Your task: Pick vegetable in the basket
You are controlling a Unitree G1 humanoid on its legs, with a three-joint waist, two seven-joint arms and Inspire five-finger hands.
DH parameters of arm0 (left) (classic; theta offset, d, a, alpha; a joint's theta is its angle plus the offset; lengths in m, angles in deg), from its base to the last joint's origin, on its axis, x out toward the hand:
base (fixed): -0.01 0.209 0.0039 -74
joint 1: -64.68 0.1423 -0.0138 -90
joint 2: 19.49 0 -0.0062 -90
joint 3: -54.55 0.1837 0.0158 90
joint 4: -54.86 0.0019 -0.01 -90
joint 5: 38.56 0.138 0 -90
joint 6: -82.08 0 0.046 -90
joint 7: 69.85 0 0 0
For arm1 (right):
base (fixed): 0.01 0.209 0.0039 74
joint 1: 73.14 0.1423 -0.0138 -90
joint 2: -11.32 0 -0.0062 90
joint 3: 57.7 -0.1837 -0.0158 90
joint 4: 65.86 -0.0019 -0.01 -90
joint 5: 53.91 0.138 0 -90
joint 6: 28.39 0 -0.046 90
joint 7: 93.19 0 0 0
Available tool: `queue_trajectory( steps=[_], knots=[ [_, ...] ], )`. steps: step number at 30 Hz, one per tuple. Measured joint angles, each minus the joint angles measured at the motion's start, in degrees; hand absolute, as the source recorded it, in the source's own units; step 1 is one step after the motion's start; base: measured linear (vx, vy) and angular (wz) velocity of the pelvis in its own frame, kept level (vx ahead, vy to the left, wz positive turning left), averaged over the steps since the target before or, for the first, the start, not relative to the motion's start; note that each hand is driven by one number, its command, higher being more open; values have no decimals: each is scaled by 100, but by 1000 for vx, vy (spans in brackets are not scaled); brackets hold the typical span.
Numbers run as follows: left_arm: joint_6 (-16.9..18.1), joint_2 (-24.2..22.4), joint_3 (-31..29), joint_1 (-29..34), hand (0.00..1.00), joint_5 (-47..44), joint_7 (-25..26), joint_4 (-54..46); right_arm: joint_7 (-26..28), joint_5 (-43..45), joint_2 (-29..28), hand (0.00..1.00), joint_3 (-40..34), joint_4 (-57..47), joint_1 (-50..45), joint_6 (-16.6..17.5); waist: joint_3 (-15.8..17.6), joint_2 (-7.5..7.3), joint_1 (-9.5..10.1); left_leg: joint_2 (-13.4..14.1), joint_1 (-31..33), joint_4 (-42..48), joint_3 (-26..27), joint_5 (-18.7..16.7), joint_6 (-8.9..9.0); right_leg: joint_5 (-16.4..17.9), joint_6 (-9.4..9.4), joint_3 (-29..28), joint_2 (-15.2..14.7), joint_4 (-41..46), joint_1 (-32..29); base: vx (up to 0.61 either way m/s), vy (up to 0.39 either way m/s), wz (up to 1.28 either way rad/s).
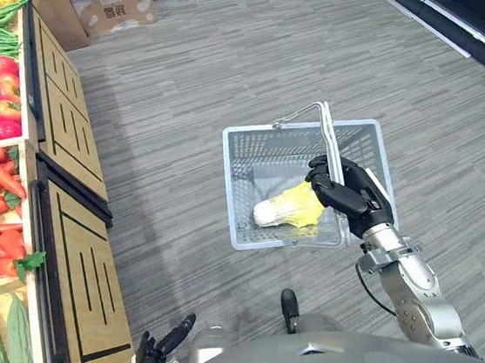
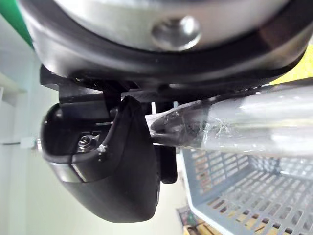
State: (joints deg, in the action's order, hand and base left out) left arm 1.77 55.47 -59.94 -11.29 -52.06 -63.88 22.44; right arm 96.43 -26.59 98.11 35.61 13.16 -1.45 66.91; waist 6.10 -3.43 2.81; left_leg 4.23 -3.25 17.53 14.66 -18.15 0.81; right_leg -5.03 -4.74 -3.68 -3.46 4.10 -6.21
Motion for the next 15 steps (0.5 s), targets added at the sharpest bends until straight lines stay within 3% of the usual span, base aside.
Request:
queue_trajectory(
  steps=[3, 4, 6, 9, 12, 15],
  knots=[
    [-4, 5, -98, -14, 100, -11, 8, -39, -19, -2, -133, 0, -44, -5, -76, -2, 147, -75, -39, 33, 23, 394, -108, -311, -112, 393, -17, 109, -50, 904, -208, -84, 47, 15],
    [-9, 3, -107, -15, 100, -11, 12, -44, -20, -4, -165, 0, -67, -5, -107, -2, 186, -27, -28, 38, 43, 476, -134, -397, -190, 453, 33, 162, -57, 1091, -269, -84, 44, 22],
    [-50, 9, -106, 3, 100, -11, 28, -86, -23, -7, -191, 0, -91, -5, -177, -2, 226, -89, -107, -2, 75, 680, -313, -515, -261, 611, 223, 382, -170, 1989, -584, -58, 66, 33],
    [-111, 30, -62, 0, 100, -10, 66, -102, -21, -9, -213, 0, -93, -7, -280, -2, 222, -88, -261, -60, 52, 680, -578, -525, -299, 757, 321, 425, -264, 2532, -824, 53, 57, 51],
    [-110, 76, 12, 13, 100, -11, 143, -194, -20, -10, -297, 0, -120, -7, -280, -5, 236, -63, -278, -53, 31, 560, -744, -514, -253, 837, 384, 504, -227, 2232, -1068, 228, -39, 30],
    [-110, 101, 196, 4, 100, -11, 160, -195, -65, -10, -307, 0, -199, -7, -273, -8, 364, 121, -278, 70, -417, 213, -829, -535, -125, 601, 92, 504, -124, 1192, -1190, 332, -150, 30]
  ],
)
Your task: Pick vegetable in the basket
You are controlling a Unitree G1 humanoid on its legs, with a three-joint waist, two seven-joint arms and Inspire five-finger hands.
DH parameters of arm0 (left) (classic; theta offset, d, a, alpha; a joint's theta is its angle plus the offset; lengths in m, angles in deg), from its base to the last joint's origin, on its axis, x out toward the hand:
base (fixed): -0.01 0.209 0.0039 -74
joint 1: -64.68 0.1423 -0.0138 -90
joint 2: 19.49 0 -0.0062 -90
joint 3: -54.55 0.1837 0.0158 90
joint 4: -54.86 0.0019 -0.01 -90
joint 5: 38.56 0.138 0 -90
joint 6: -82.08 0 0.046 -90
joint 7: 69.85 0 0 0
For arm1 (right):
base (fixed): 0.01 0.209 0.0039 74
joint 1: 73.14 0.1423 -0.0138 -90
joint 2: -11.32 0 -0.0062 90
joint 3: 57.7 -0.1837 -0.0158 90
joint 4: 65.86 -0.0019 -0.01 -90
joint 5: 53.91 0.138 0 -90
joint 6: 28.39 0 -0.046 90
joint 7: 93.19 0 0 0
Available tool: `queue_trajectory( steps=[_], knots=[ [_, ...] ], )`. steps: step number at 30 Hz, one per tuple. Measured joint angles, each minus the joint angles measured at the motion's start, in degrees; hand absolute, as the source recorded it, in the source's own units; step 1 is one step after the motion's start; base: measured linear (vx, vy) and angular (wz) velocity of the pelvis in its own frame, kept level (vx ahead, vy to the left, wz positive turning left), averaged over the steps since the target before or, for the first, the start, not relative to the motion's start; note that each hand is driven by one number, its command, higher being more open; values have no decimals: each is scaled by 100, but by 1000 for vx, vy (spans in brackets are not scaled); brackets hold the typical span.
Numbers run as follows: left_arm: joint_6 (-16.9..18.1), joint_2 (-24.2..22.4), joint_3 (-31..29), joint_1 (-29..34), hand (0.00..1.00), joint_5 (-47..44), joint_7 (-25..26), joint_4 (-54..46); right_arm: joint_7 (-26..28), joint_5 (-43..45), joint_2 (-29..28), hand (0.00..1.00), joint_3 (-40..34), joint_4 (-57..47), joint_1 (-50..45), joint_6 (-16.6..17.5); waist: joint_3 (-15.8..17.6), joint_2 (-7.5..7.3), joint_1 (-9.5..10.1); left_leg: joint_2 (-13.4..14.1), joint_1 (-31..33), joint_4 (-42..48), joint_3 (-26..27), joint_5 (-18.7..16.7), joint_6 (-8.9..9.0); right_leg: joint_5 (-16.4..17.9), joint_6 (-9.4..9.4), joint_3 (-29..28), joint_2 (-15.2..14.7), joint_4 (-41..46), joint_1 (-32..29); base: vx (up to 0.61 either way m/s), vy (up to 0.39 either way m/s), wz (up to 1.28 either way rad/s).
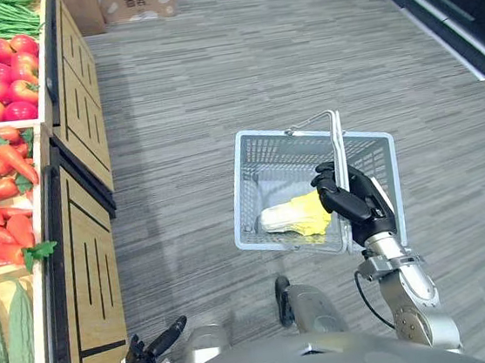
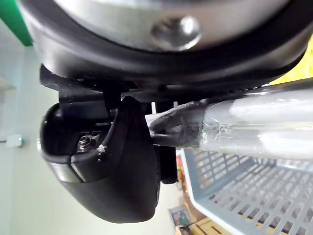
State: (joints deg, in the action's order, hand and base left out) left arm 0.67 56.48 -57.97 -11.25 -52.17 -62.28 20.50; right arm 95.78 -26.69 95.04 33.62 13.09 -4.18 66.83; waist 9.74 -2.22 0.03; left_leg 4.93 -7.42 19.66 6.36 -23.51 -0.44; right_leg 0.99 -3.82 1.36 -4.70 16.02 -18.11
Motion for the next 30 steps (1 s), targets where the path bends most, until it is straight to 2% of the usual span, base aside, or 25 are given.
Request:
queue_trajectory(
  steps=[1, 2, 3, 4, 5, 7, 8, 9, 10, 13, 16, 17, 18, 19, 20, 21, 22, 23, 24, 25, 26, 27, 28, 29, 30],
  knots=[
    [0, 9, 20, 7, 100, 0, 21, 0, 1, 0, -1, 0, 1, 0, -3, -1, 14, 12, -17, 11, -271, -237, -43, -2, 114, -122, -159, -18, -13, -459, -39, 417, -239, 34],
    [2, 30, 19, 4, 100, 0, 45, 0, -10, -1, -2, 0, 1, -3, -6, -1, -31, -78, -34, 3, -502, -464, -123, -14, 248, -512, -129, -33, -12, -713, -62, 508, -297, 45],
    [0, 72, 18, 5, 100, 1, 53, 7, -27, -1, -3, 0, -8, -5, -25, -1, -46, -85, -62, 21, -578, -535, -215, -19, 322, -944, -97, -29, -12, -626, -51, 447, -265, 42],
    [-4, -27, 32, -115, 100, 2, 65, 15, -90, -2, 27, 0, -77, -4, -9, -15, -73, 159, -35, 240, -623, -613, -337, -2, 440, -1033, 0, 83, 165, -355, -123, 428, -263, 28],
    [41, -111, 26, -237, 100, 2, 49, -16, -105, -2, -17, 0, -92, -7, 63, -19, -74, 232, -25, 411, -558, -646, -402, 192, 580, -801, 133, 178, 260, -84, -288, 415, -271, 13],
    [48, -162, 26, -371, 100, 3, 52, -13, -103, -2, -99, 0, -105, -9, 146, -41, -80, 240, -89, 527, -514, -667, -592, 456, 574, -472, 249, 330, 310, 252, -417, 348, -269, 24],
    [48, -195, 26, -455, 100, 1, 51, -8, -104, -1, -175, 0, -163, -28, 171, -41, -84, 239, -202, 651, -476, -534, -794, 636, 537, -164, 366, 526, 351, 521, -406, 438, -332, 45],
    [49, -205, 27, -488, 100, -2, 50, -12, -103, 7, -204, 0, -205, -63, 165, -41, -95, 227, -220, 734, -450, -402, -897, 724, 510, 18, 408, 613, 390, 650, -376, 418, -317, 43],
    [49, -203, 27, -505, 100, -3, 50, -11, -102, 9, -226, 0, -228, -84, 162, -41, -117, 212, -249, 778, -389, -292, -967, 771, 513, 130, 431, 670, 411, 714, -361, 300, -242, 33],
    [47, -189, 60, -540, 100, -5, 54, -11, -83, 30, -350, 0, -297, -113, 98, -41, -207, 164, -332, 976, 4, 534, -1181, 1234, 556, 397, 574, 918, 578, 577, -60, 281, -218, 29],
    [36, -237, 145, -469, 100, -33, 55, -11, -74, 129, -312, 0, -303, -114, -125, -65, -254, 247, -286, 1279, 473, 1940, -1060, 2284, 631, 448, 672, 997, 905, -18, 732, 304, -199, 4],
    [32, -246, 144, -431, 100, -33, 54, -7, -72, 142, -305, 0, -323, -117, -241, -67, -264, 251, -238, 1480, 618, 2546, -800, 2813, 599, 507, 766, 977, 979, -175, 1066, 240, -116, -2],
    [32, -257, 154, -434, 100, -33, 49, -6, -72, 165, -294, 0, -355, -123, -290, -67, -275, 266, -199, 1609, 777, 2962, -628, 2683, 541, 536, 810, 966, 1008, -238, 1197, 331, -150, -5],
    [34, -268, 187, -446, 100, -78, 30, -47, -93, 253, -293, 0, -424, -122, -338, -73, -277, 269, -162, 1794, 1128, 3764, -210, 2150, 332, 549, 828, 914, 1054, -415, 1472, 250, -103, -2],
    [36, -256, 169, -445, 100, -131, 29, -112, -100, 256, -295, 0, -469, -122, -358, -73, -260, 245, -154, 1872, 1367, 4138, 192, 1678, 156, 569, 849, 850, 1056, -582, 1760, 242, -84, -3],
    [39, -253, 142, -443, 100, -140, 28, -128, -102, 259, -295, 0, -484, -124, -368, -73, -257, 238, -127, 1867, 1462, 4189, 378, 1479, 107, 597, 868, 796, 1051, -649, 1894, 211, 20, -9],
    [41, -251, 103, -442, 100, -157, 31, -178, -103, 288, -299, 0, -518, -146, -402, -73, -241, 214, -59, 1809, 1674, 4120, 671, 1108, 71, 698, 872, 718, 1008, -738, 2120, 237, 84, -16],
    [44, -245, 88, -442, 100, -160, 27, -238, -104, 324, -299, 0, -533, -182, -435, -73, -237, 205, -9, 1683, 1855, 3918, 785, 877, 94, 798, 824, 666, 935, -699, 2209, 235, 119, -15],
    [44, -229, 81, -439, 100, -169, 23, -282, -103, 348, -298, 0, -532, -231, -471, -74, -201, 123, 7, 1499, 2024, 3556, 842, 728, 122, 896, 766, 642, 811, -677, 2327, 207, 155, -9],
    [43, -206, 74, -423, 100, -172, -2, -339, -103, 353, -296, 0, -535, -313, -497, -74, -197, 63, 16, 1212, 2233, 2820, 914, 616, 177, 1028, 624, 598, 589, -618, 2425, 222, 186, -10],
    [43, -201, 77, -392, 100, -166, -16, -369, -99, 354, -278, 0, -558, -395, -503, -73, -210, 36, 11, 945, 2396, 1971, 928, 705, 248, 1140, 462, 553, 356, -580, 2473, 229, 204, -14],
    [43, -211, 83, -365, 100, -155, -20, -374, -94, 353, -258, 0, -583, -434, -512, -73, -226, 50, 6, 829, 2400, 1416, 912, 861, 304, 1190, 381, 511, 271, -583, 2517, 251, 247, -27],
    [49, -238, 85, -262, 100, -146, -29, -366, -90, 352, -207, 0, -644, -493, -522, -73, -278, 142, 38, 668, 2417, 494, 870, 1577, 337, 1297, 208, 402, 170, -591, 2584, 333, 284, -31],
    [26, -210, 47, -187, 100, -163, -38, -274, -100, 349, -268, 0, -659, -457, -541, -81, -376, 18, 63, 404, 2256, 233, 939, 1949, 219, 1356, 104, 282, -28, -706, 2697, 462, 331, -14],
    [33, -146, 12, -185, 100, -137, -23, -284, -102, 349, -295, 0, -677, -474, -562, -79, -464, -84, 26, 231, 2257, 194, 960, 1941, 82, 1291, 42, 281, -169, -852, 2723, 426, 258, 5]
  ],
)
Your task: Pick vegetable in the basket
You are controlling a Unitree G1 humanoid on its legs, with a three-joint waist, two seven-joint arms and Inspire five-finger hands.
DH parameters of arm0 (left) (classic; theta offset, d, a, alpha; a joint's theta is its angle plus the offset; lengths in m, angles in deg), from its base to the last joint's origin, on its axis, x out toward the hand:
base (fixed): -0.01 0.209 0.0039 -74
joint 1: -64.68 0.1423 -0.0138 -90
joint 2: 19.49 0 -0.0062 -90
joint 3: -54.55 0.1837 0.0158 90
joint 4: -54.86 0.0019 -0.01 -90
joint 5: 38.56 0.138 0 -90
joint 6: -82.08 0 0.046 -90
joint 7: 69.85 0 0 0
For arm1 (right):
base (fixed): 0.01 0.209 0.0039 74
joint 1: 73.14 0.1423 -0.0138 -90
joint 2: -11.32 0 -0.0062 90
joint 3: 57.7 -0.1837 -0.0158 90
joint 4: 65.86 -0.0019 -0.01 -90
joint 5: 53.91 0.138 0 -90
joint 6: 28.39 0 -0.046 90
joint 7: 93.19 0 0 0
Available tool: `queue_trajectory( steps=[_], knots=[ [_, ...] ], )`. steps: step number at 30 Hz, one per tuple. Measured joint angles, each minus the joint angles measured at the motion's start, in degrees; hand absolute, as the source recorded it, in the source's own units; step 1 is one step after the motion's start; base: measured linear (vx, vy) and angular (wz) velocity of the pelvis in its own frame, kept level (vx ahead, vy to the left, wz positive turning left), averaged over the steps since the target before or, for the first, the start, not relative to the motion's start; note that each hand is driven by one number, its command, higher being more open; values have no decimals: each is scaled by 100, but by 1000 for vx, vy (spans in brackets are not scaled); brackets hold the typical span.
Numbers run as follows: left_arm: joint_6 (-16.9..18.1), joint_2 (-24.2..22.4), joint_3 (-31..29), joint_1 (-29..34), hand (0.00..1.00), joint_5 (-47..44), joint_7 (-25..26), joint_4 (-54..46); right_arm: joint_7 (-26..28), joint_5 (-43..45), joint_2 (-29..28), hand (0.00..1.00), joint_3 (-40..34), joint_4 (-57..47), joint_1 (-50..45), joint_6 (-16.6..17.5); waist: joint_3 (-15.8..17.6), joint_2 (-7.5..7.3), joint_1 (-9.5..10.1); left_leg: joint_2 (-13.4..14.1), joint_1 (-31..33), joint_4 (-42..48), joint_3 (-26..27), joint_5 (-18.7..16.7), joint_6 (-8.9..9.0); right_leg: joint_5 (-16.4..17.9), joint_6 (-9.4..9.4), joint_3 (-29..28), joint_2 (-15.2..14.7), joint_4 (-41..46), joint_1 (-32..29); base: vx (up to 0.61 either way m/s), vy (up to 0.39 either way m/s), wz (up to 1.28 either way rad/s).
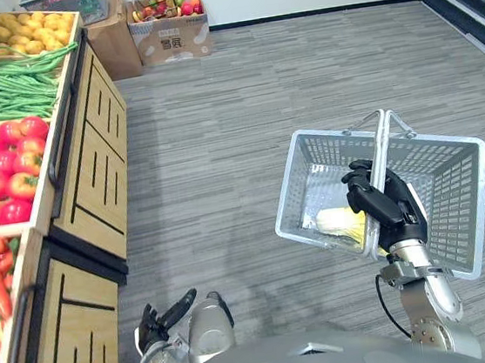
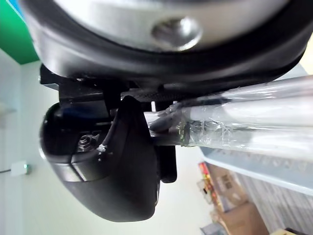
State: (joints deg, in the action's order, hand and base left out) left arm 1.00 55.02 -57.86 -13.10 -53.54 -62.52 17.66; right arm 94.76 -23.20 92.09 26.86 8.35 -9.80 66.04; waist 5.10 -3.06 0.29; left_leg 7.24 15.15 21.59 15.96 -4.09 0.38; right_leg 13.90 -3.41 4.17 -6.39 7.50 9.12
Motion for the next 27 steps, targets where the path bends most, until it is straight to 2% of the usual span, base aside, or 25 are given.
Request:
queue_trajectory(
  steps=[2, 3, 6, 9, 10, 14, 18, 21, 22, 24, 25, 26, 27],
  knots=[
    [-5, 12, -230, -50, 100, 12, 13, -41, 0, -7, -4, 0, -10, -9, 92, -14, 19, -117, 19, -68, 171, 312, 79, -166, -265, -243, -155, -140, -121, -172, 16, 380, 240, 2],
    [-22, -27, -349, -43, 100, 11, 18, -36, 7, -45, -20, 0, 11, -9, 120, -45, 4, -159, 125, -87, 129, 353, 197, -247, -388, -389, -180, -290, -180, -172, 5, 323, 236, -22],
    [-24, -170, -455, 18, 100, 7, 12, -47, 55, -119, -44, 0, 92, -9, 218, -44, -14, -179, 293, -168, -231, 83, 477, -462, -361, -661, -306, -539, -324, -144, 1, 229, 171, -48],
    [-25, -177, -518, 63, 100, 12, -6, -43, 67, -119, -53, 0, 182, -9, 306, -44, -73, -227, 303, -268, -369, -68, 669, -679, -283, -660, -308, -636, -460, -26, -121, 102, 106, -50],
    [-25, -177, -516, 102, 100, 13, -7, -43, 75, -121, -51, 0, 223, -8, 269, -44, -185, -250, 302, -326, -387, -186, 779, -728, -250, -660, -310, -669, -528, 91, -275, 112, 95, -33],
    [-25, -175, -484, 133, 100, 17, -6, -60, 128, -129, -19, 0, 368, 2, 272, -51, -266, -257, 303, -475, -587, -346, 971, -769, -374, -669, -328, -871, -652, 602, -548, 144, 91, -23],
    [-23, -165, -275, 135, 100, 27, -28, -320, 177, -421, -2, 0, 515, 15, 292, -53, -364, -278, 363, -554, -586, -274, 873, -867, -522, -814, -548, -883, -680, 1021, -706, 144, 42, 15],
    [-19, -152, -130, 120, 100, 23, -37, -449, 170, -576, 23, 0, 527, 170, 406, -54, -366, -262, 393, -674, -652, -305, 609, -945, -597, -1000, -585, -863, -653, 2104, -1092, 85, 27, 43],
    [-20, -145, -92, 122, 100, 22, -36, -442, 169, -576, 25, 0, 529, 230, 428, -54, -362, -251, 393, -687, -694, -301, 554, -966, -610, -1091, -572, -862, -637, 2343, -1167, 91, 33, 54],
    [-25, -126, -15, 180, 100, 22, -34, -417, 159, -575, 25, 0, 622, 434, 471, -54, -320, -144, 373, -708, -993, -369, 296, -1096, -651, -1577, -531, -859, -539, 3421, -1426, 103, 37, 52],
    [-27, -120, 11, 182, 100, 22, -32, -406, 161, -575, 23, 0, 673, 463, 470, -55, -305, -105, 348, -718, -1062, -383, 213, -1136, -670, -1475, -414, -851, -502, 3769, -1539, 123, -5, 57],
    [-36, -104, 20, 191, 100, 20, -17, -364, 169, -576, 23, 0, 770, 486, 469, -64, -283, -69, 283, -733, -1220, -396, 35, -1201, -680, -1067, -40, -798, -405, 4499, -1780, 78, -21, 52],
    [-36, -104, 22, 207, 100, 21, -16, -347, 177, -576, 24, 0, 802, 486, 467, -70, -269, -42, 254, -733, -1308, -402, -42, -1220, -679, -851, 118, -697, -364, 4768, -1887, 120, -47, 69]
  ],
)
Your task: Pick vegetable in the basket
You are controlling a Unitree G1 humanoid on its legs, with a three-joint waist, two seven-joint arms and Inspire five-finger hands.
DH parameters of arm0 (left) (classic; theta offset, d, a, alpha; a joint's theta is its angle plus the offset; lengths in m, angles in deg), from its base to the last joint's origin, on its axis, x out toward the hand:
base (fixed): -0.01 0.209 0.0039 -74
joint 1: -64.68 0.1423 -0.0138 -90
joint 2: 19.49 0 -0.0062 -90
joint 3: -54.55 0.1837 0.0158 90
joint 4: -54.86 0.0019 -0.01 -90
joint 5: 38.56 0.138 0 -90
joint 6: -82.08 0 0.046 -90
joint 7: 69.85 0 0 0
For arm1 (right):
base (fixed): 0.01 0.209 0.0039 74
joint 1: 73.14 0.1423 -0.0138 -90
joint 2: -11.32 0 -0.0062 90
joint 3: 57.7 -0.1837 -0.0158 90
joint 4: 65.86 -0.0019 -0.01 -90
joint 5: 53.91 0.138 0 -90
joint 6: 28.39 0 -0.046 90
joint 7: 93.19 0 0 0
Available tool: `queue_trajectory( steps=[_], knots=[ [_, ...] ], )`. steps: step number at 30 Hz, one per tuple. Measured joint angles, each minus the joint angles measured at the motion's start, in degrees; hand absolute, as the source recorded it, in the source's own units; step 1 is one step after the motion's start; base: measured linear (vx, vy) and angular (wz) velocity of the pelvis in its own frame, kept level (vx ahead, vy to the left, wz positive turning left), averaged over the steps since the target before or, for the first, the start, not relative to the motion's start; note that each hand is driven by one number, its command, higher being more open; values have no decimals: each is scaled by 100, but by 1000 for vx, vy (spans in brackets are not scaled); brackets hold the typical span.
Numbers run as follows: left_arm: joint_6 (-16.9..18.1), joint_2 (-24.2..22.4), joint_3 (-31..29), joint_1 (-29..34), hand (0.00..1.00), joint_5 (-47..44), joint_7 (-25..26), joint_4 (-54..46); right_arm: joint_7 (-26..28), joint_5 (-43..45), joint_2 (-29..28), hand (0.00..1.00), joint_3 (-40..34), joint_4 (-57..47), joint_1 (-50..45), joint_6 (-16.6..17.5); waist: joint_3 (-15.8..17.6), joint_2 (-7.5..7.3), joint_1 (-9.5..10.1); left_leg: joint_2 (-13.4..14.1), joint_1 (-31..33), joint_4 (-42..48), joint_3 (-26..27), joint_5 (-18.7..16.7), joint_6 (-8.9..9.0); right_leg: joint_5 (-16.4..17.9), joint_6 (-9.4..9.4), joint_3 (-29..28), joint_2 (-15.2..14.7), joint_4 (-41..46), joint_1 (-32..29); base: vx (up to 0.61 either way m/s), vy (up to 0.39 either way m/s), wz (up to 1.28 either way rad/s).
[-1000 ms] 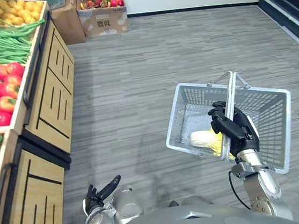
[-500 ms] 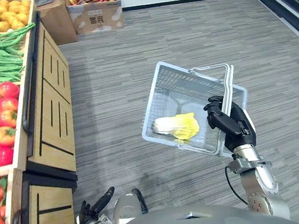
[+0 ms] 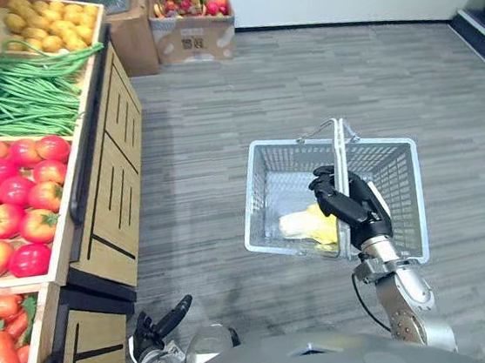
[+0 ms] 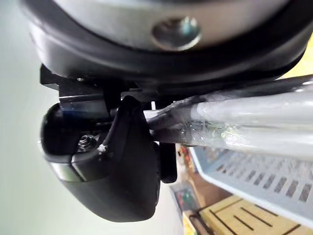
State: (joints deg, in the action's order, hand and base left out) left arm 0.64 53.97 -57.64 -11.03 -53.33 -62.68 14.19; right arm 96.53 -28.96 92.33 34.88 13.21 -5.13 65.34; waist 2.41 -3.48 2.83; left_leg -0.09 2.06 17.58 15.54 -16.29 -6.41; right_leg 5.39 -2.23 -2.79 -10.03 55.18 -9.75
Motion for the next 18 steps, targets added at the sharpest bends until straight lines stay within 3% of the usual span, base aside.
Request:
queue_trajectory(
  steps=[2, 3, 5, 7, 10, 11, 12, 13, 14, 16, 17, 18],
  knots=[
    [2, 22, 80, 114, 100, 4, -4, 27, 46, 11, 0, 0, 65, 0, -39, -2, 31, 107, -83, -19, -357, -88, -304, -21, 21, 587, 293, 313, 43, 244, -416, 131, -55, 71],
    [3, 51, 120, 136, 100, 4, -9, 27, 48, 19, 0, 0, 87, 0, -39, -2, 32, 116, -125, -30, -414, -82, -426, -25, 29, 710, 311, 303, 69, 141, -543, 155, -94, 86],
    [24, 90, 209, 122, 100, 47, -22, 38, 101, 90, 8, 0, 135, -1, -77, -1, 47, 184, -270, 26, -490, -7, -950, -57, 85, 865, 322, -191, 372, -998, -840, 164, -156, 109],
    [35, 116, 212, 81, 100, 132, -19, 49, 119, 123, 14, 0, 214, -1, -78, -1, 76, 229, -304, 103, -479, 104, -1268, -146, 213, 772, 175, -776, 608, -1865, -963, 167, -210, 102],
    [58, 161, 199, 19, 100, 147, 32, 78, 161, 139, 52, 0, 513, -2, -110, -3, 146, 282, -306, 224, -438, 498, -2015, -573, 484, 429, -365, -1850, 821, -3372, -981, 194, -291, 119],
    [59, 178, 165, 33, 100, 147, 57, 77, 173, 139, 94, 0, 680, -5, -161, -5, 161, 263, -299, 223, -444, 707, -2367, -840, 575, 385, -456, -2125, 789, -3651, -880, 229, -385, 143],
    [62, 178, 117, 45, 100, 148, 87, 53, 207, 139, 139, 0, 811, -11, -213, -6, 156, 220, -301, 210, -466, 843, -2668, -1044, 605, 410, -422, -2231, 784, -3654, -792, 276, -450, 189],
    [64, 140, 49, -2, 100, 150, 121, 3, 244, 139, 233, 0, 934, -18, -244, -50, 161, 210, -279, 216, -471, 1000, -3241, -1272, 683, 206, -819, -2257, 847, -3299, -724, 298, -491, 234],
    [67, 47, 33, -57, 100, 166, 123, -60, 249, 139, 340, 0, 949, -30, -252, -148, 137, 195, -248, 330, -491, 841, -3805, -1300, 709, 487, -891, -2059, 1015, -2731, -723, 356, -603, 243],
    [81, -257, -55, -217, 100, 199, 106, -101, 254, 147, 542, 0, 919, -76, -241, -214, 113, 353, -128, 387, -454, 841, -4415, -1111, 761, 741, -680, -1425, 932, -2509, -739, 256, -471, 187],
    [29, -336, 38, -284, 100, 206, 89, -42, 254, 250, 558, 0, 902, -111, -204, -214, 99, 437, -92, 383, -234, 1013, -4493, -824, 677, 848, -551, -995, 843, -2305, -786, 202, -435, 187],
    [23, -336, 54, -296, 100, 208, 113, -61, 270, 256, 550, 0, 978, -131, -149, -213, 78, 454, -167, 584, -30, 865, -4412, -555, 776, 933, -415, -541, 752, -2189, -783, 189, -438, 181]
  ],
)
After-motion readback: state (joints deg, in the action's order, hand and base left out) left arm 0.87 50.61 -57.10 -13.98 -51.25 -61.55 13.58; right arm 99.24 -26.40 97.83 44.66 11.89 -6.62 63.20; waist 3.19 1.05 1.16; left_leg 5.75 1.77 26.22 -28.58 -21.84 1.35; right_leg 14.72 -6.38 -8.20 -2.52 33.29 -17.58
